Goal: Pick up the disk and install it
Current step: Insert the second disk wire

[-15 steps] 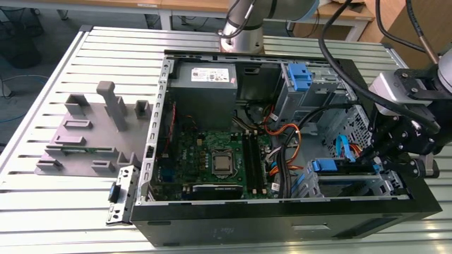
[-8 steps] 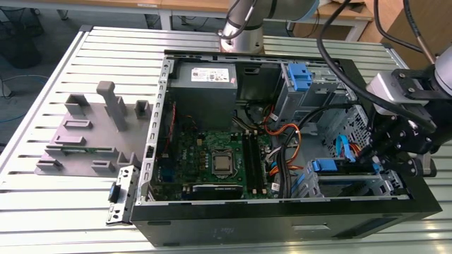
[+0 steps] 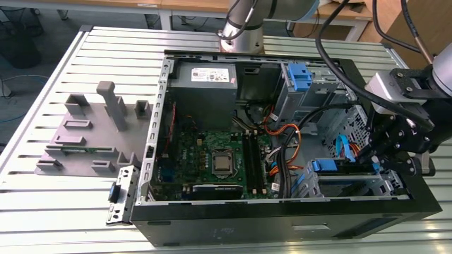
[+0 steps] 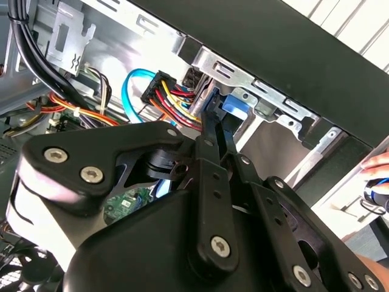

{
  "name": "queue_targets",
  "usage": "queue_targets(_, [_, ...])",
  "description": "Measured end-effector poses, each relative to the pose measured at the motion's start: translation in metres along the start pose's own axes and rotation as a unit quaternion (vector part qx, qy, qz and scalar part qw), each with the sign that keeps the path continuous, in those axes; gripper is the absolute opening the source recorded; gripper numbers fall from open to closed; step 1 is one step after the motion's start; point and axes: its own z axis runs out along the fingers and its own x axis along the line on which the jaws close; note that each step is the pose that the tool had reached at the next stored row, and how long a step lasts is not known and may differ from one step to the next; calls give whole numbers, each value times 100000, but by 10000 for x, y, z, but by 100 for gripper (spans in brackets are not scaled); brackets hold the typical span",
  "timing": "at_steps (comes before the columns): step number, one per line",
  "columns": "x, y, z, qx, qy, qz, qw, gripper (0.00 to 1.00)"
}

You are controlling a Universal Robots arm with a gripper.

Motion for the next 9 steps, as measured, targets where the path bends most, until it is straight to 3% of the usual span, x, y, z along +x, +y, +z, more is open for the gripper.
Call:
queue_targets(4, [0, 0, 0, 9, 383, -2, 99999, 18])
queue_targets(9, [0, 5, 1, 9, 413, 3, 99999, 18])
